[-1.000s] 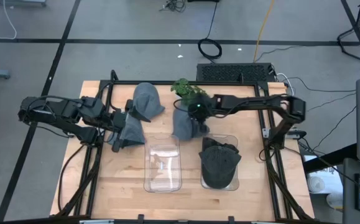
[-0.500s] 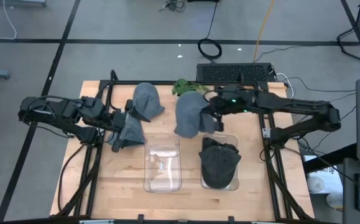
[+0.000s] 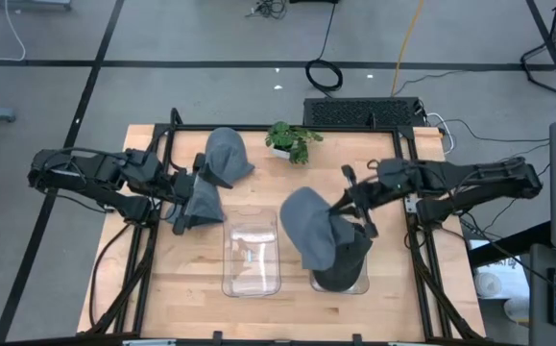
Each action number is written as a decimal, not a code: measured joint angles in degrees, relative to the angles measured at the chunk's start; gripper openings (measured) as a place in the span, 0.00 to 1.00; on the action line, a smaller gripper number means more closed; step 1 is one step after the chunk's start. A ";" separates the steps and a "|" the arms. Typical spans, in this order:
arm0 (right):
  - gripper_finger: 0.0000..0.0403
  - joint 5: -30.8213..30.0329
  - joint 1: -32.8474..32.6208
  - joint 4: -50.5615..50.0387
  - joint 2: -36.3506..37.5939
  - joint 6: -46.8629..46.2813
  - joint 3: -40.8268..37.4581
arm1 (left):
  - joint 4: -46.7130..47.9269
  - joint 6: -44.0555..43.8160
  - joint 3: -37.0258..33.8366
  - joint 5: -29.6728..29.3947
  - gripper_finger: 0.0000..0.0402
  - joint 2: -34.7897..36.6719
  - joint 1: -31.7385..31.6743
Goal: Pick & Place hat
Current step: Put the bottom right gray cap into the left transparent bin
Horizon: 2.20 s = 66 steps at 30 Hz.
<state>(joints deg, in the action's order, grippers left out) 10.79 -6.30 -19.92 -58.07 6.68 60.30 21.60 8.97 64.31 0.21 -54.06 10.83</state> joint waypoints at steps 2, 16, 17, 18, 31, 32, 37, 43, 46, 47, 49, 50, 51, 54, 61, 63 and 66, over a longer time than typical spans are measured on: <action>0.00 0.01 -2.15 2.38 0.29 0.04 -1.79 | -4.03 1.64 0.00 0.01 0.97 -0.02 0.02; 0.00 4.51 -13.15 18.30 0.30 2.32 -8.49 | -14.50 2.65 0.04 2.62 0.97 -5.66 -0.20; 0.00 4.49 -13.71 18.91 0.29 2.12 -8.80 | -15.01 2.60 0.04 4.27 0.97 -7.49 -0.21; 0.00 4.47 -14.24 19.20 0.29 2.05 -8.99 | -15.65 2.75 -0.03 5.53 0.97 -9.45 -0.21; 0.00 3.94 -20.30 28.74 0.29 4.50 -15.00 | -31.44 2.50 -0.02 4.64 0.97 -29.49 0.12; 0.00 3.57 -20.55 28.86 0.29 4.50 -15.34 | -32.63 3.58 -0.02 4.24 0.97 -30.68 0.11; 0.00 -0.42 -21.97 29.65 0.29 4.36 -16.95 | -35.36 10.33 -0.02 3.41 0.97 -34.58 1.79; 0.00 -0.42 -22.02 31.32 0.32 4.38 -17.34 | -42.64 25.12 -0.02 -3.27 0.97 -37.90 8.18; 0.00 -0.31 -22.02 31.81 0.32 4.47 -17.34 | -48.43 26.54 0.04 -4.57 0.97 -39.21 10.76; 0.00 -0.30 -22.02 31.94 0.32 4.48 -17.34 | -50.55 26.74 0.04 -5.32 0.97 -39.77 11.39; 0.00 -0.28 -22.02 32.14 0.29 4.50 -17.34 | -52.62 28.27 0.07 -7.15 0.97 -40.31 12.09; 0.00 -0.28 -22.02 32.21 0.32 4.50 -17.34 | -53.38 29.40 0.07 -7.87 0.97 -40.49 12.26; 0.00 -0.28 -22.02 32.37 0.32 4.50 -17.34 | -53.73 30.39 0.07 -7.96 0.97 -40.73 12.22; 0.00 -0.28 -22.00 32.78 0.24 4.72 -17.34 | -54.60 30.91 0.07 -7.57 0.97 -41.71 11.21; 0.00 -0.26 -22.00 33.78 0.05 5.15 -17.59 | -46.99 26.70 6.08 -4.76 0.97 -43.83 7.41; 0.00 -0.26 -22.00 34.78 0.04 5.16 -18.27 | -42.69 25.79 8.07 -4.28 0.97 -44.14 6.87; 0.00 -0.26 -21.92 36.10 0.01 5.18 -19.02 | -39.30 20.57 10.55 -1.99 0.97 -44.52 5.70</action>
<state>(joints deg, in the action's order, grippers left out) 10.52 -28.21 16.17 -58.06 11.86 41.28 -17.70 29.54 74.87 -1.79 -98.58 16.53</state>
